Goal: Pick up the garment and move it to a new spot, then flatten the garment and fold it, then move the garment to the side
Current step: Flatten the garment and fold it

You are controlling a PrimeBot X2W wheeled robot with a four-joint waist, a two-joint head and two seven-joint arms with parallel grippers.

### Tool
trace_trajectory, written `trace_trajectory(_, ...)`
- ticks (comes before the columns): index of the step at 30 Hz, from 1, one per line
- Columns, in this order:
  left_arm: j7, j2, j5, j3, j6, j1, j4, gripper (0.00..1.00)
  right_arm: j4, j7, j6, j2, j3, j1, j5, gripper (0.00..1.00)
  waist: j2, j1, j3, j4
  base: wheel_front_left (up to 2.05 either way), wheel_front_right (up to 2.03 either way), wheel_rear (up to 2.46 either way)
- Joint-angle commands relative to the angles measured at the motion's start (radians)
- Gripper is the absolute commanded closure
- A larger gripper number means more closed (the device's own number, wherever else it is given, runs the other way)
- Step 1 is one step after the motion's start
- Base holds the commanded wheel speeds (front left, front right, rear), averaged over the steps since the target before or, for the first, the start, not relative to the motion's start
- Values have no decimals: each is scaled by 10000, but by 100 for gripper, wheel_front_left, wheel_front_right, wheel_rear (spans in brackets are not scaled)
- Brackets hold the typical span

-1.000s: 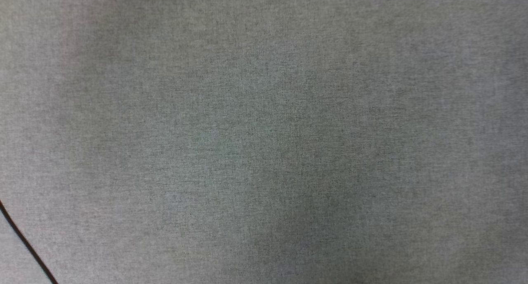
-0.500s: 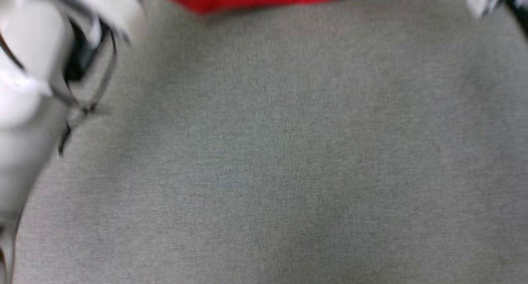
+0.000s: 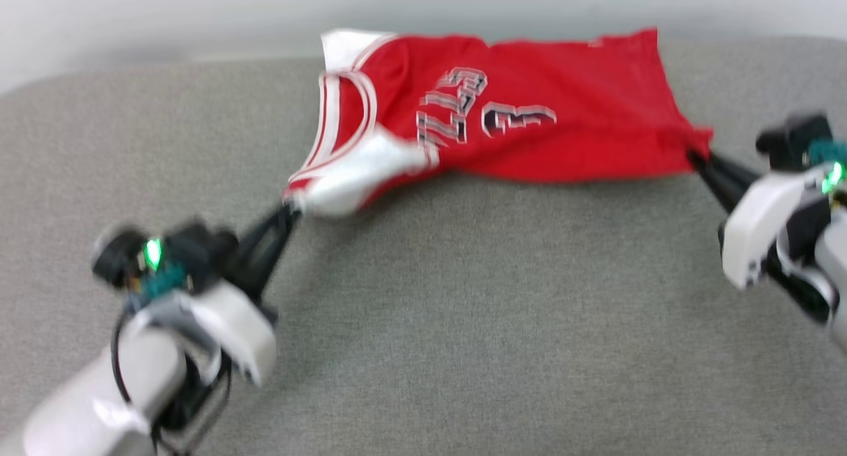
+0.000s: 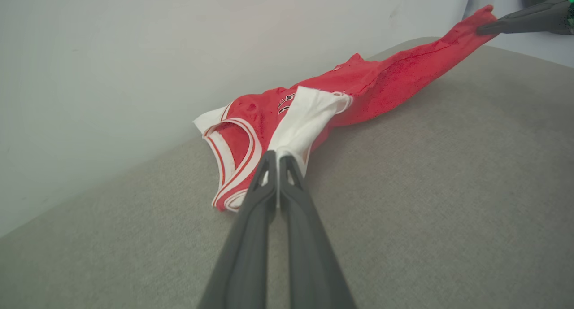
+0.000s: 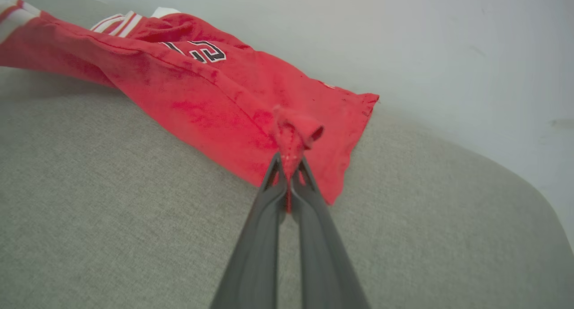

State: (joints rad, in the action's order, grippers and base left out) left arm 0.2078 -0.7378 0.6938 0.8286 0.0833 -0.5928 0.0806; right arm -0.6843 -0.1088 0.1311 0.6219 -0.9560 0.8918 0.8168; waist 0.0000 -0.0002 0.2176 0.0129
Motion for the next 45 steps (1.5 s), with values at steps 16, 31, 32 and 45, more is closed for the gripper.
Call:
trace_trajectory(16, 74, -842, 2226, 760, 1594, 5578, -1835, 100, 1325, -468, -7, 1243, 312, -5250, 570, 100, 0, 2, -2130, 29, 0, 0, 0)
trace_trajectory(31, 70, -1055, 3004, 1022, 1834, 7035, -2399, 100, 2495, -21, -7, 1506, 1807, -7825, 225, 100, 0, 2, -2274, 84, 0, 0, 0)
trace_trajectory(32, 101, -1061, 2909, 944, 1845, 6854, -2388, 100, 2600, 48, -7, 1465, 1956, -7835, 169, 100, 0, 2, -2263, 89, 0, 0, 0)
trace_trajectory(45, -185, -776, 1206, 518, 1144, 3608, -1390, 100, 3488, 817, -7, 878, 4080, -7365, -690, 100, 0, 2, -1439, -9, 0, 0, 0)
